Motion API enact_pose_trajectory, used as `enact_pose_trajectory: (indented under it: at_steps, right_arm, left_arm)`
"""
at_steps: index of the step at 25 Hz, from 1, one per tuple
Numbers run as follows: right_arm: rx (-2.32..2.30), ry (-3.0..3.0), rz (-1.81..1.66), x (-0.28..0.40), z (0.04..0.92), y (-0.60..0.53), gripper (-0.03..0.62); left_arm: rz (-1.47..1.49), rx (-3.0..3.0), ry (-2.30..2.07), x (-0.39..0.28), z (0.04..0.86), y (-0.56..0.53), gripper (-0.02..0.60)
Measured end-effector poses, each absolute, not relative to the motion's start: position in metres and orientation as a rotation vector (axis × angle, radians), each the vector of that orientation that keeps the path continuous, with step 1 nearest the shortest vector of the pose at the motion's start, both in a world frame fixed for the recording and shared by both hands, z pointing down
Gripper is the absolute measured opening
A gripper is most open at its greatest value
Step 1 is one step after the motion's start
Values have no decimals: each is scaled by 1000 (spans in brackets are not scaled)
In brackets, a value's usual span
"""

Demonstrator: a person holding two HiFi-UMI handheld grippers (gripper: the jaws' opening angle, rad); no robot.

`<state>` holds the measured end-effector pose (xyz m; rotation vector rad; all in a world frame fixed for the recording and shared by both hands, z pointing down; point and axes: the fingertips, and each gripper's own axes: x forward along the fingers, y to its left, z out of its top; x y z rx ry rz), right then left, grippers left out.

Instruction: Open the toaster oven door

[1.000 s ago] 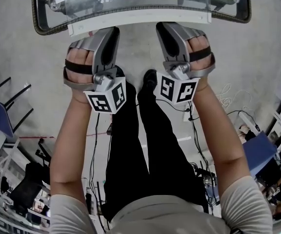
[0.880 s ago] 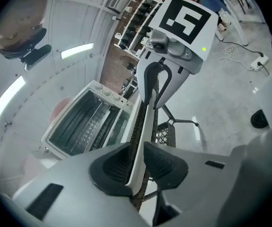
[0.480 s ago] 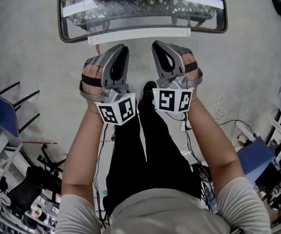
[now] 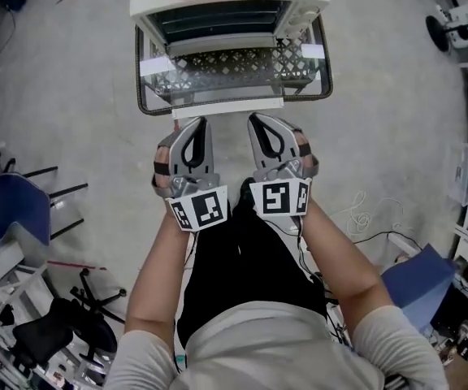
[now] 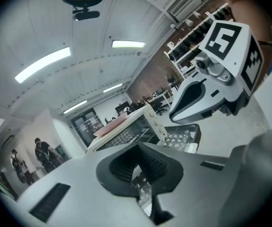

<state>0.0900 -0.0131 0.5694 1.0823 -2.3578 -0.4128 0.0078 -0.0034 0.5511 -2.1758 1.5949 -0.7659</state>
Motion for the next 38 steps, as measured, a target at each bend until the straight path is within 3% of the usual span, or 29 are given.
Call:
enact_pose_trajectory:
  at_steps: [19, 38]
  right_arm:
    - [1252, -2675, -96, 125, 339, 34, 26]
    - [1181, -2770, -27, 140, 301, 45, 21]
  left_arm:
    - [-222, -2374, 2026, 0, 332, 36, 17]
    - [-185, -2360, 2059, -35, 283, 79, 17]
